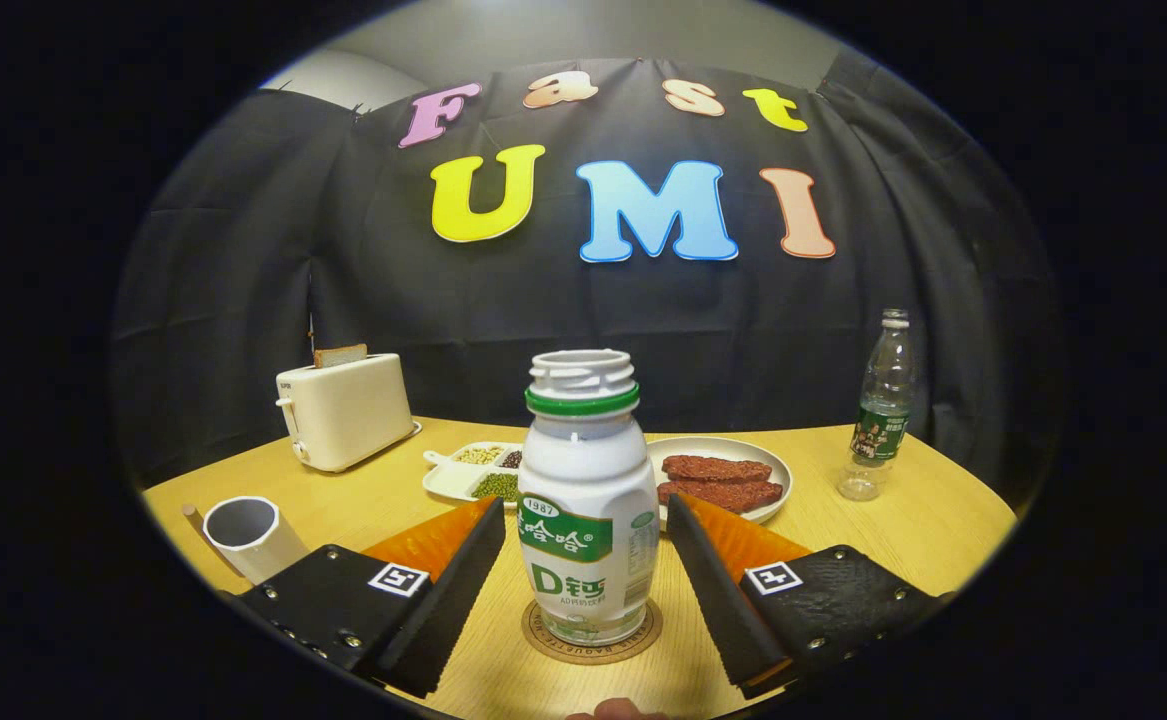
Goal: Take the bottle from table, then pour the juice into the cup, finally place the bottle on the coaster
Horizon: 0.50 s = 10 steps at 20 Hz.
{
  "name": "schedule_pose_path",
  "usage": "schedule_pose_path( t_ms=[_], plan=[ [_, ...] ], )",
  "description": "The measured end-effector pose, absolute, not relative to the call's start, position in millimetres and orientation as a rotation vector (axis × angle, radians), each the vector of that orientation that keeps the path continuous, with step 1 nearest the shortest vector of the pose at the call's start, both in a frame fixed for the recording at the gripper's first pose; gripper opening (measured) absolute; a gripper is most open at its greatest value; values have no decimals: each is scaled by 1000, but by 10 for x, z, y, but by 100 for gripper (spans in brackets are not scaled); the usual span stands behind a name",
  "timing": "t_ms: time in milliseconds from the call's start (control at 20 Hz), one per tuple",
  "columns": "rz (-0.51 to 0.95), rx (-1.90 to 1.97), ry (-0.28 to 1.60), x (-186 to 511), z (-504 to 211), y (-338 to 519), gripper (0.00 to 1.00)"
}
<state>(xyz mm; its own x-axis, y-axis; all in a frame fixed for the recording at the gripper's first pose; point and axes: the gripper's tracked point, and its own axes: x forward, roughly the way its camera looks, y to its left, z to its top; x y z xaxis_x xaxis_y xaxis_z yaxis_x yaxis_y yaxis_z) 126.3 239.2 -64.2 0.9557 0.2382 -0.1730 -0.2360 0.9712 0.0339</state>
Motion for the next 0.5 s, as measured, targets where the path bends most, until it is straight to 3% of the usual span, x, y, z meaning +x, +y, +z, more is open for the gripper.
schedule_pose_path(
  t_ms=[500],
  plan=[
    [210, -57, 66, 721, 26, 2189, 99]
  ],
)
